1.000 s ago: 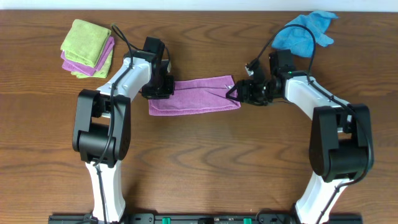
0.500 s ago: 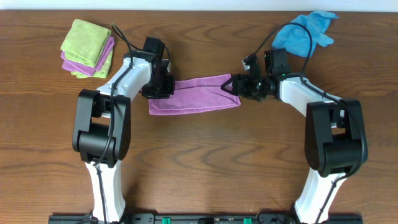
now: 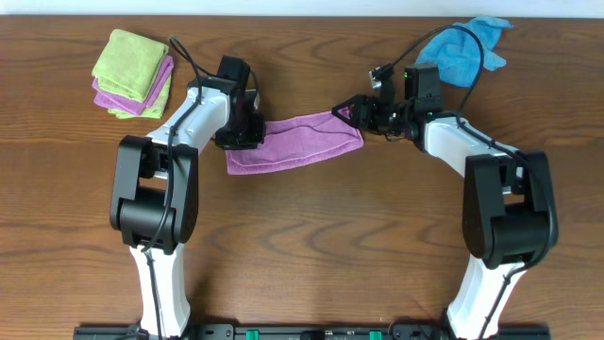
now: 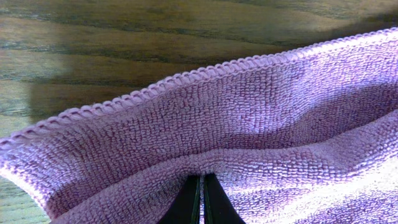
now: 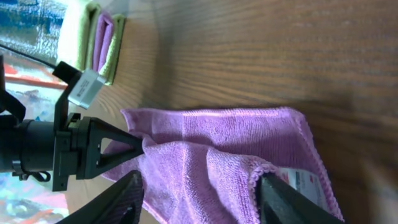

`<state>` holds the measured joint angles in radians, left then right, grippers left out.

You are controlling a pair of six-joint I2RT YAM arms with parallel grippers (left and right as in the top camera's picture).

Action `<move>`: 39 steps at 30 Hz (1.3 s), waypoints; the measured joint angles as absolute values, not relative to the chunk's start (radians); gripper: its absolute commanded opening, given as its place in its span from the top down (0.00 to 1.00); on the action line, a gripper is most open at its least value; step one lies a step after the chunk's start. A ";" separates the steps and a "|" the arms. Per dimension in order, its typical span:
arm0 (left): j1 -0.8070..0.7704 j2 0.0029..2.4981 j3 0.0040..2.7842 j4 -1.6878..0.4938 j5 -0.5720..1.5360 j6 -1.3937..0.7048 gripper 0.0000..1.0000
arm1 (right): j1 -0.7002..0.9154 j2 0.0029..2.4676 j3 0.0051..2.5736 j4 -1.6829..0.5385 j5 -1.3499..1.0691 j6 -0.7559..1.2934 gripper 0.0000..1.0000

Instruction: Fold the cloth

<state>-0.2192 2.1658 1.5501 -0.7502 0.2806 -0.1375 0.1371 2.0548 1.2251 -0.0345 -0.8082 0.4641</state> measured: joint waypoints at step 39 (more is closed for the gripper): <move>-0.219 2.166 1.550 -0.750 0.280 -0.138 0.94 | 0.132 2.136 1.242 -0.215 -0.923 0.324 0.37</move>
